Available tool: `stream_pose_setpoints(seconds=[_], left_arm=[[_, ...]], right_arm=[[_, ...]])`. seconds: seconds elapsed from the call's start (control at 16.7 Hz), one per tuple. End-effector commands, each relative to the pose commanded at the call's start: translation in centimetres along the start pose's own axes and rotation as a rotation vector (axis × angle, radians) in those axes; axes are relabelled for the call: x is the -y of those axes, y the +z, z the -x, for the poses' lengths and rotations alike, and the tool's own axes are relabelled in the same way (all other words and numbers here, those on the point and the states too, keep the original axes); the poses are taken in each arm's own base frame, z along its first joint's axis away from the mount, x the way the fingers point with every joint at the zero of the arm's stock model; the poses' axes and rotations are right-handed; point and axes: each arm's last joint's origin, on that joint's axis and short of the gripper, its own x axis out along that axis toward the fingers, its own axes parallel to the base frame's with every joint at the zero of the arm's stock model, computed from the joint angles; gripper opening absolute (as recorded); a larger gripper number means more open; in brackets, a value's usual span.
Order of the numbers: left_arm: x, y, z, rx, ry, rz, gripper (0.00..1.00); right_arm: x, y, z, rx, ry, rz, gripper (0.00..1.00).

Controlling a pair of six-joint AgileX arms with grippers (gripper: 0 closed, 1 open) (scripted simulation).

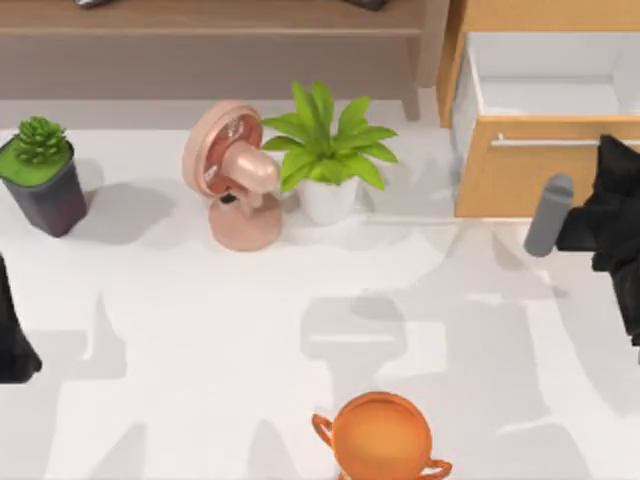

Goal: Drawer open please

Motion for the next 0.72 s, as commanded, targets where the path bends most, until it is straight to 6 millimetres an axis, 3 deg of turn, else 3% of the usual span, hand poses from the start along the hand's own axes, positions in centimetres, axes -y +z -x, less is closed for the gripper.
stream_pose_setpoints(seconds=[0.36, 0.66, 0.72], left_arm=[[0.0, 0.0, 0.0, 0.000, 0.000, 0.000, 1.00], [0.0, 0.0, 0.0, 0.000, 0.000, 0.000, 1.00], [0.0, 0.0, 0.0, 0.000, 0.000, 0.000, 1.00]], right_arm=[[0.0, -0.1, 4.9, 0.003, 0.000, 0.002, 0.00], [0.0, 0.0, 5.3, 0.005, -0.002, 0.000, 0.00], [0.0, 0.0, 5.3, 0.005, -0.002, 0.000, 0.08]])
